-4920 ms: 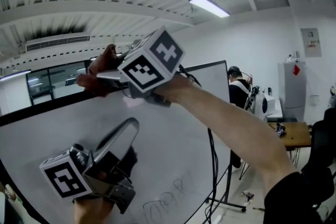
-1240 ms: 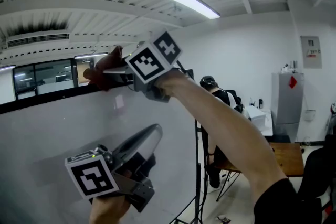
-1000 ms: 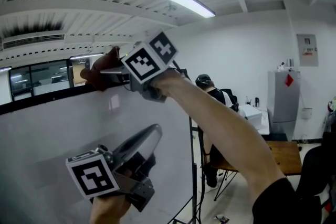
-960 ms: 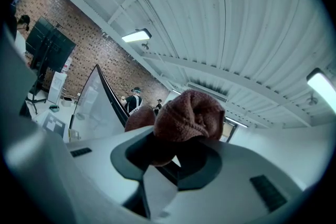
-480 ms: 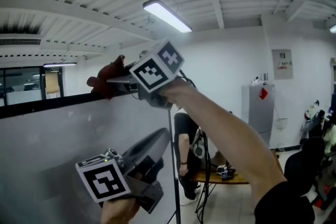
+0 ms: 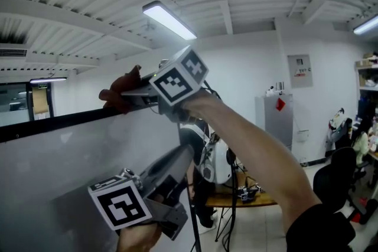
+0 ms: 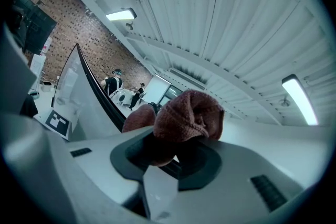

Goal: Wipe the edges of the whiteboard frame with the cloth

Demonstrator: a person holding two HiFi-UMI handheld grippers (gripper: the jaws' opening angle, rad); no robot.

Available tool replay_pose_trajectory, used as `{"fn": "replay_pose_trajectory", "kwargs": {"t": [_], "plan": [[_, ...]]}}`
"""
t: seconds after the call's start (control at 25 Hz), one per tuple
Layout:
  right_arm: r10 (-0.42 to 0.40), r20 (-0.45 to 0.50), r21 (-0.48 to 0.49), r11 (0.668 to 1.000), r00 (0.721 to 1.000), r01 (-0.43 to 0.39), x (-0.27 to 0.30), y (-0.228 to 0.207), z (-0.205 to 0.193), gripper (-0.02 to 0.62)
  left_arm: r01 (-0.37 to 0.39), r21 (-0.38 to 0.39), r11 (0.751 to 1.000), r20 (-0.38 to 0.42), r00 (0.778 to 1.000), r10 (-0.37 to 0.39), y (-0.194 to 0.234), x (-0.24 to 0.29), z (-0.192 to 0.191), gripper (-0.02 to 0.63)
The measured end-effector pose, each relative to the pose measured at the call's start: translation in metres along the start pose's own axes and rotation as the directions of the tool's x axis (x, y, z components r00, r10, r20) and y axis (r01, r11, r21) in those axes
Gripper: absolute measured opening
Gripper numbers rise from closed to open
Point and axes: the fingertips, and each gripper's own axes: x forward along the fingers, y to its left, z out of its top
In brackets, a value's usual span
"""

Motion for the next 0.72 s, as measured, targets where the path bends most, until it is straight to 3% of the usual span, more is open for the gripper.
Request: {"fn": "replay_pose_trajectory", "kwargs": {"t": [0.24, 0.52, 0.72], "plan": [[-0.026, 0.012, 0.028, 0.999, 1.0, 0.026, -0.001, -0.021, -0.018, 0.117, -0.006, -0.011, 1.0, -0.026, 1.0, 0.005, 0.019, 0.004, -0.012, -0.012], [-0.018, 0.023, 0.006, 1.0, 1.0, 0.018, -0.019, -0.072, -0.046, 0.117, -0.088, 0.015, 0.996, -0.025, 0.996, 0.088, 0.063, 0.035, -0.02, -0.012], [0.018, 0.037, 0.007, 1.0, 0.999, -0.018, -0.061, -0.132, -0.092, 0.117, -0.131, 0.037, 0.991, -0.007, 0.991, 0.131, 0.105, 0.111, -0.044, -0.012]]}}
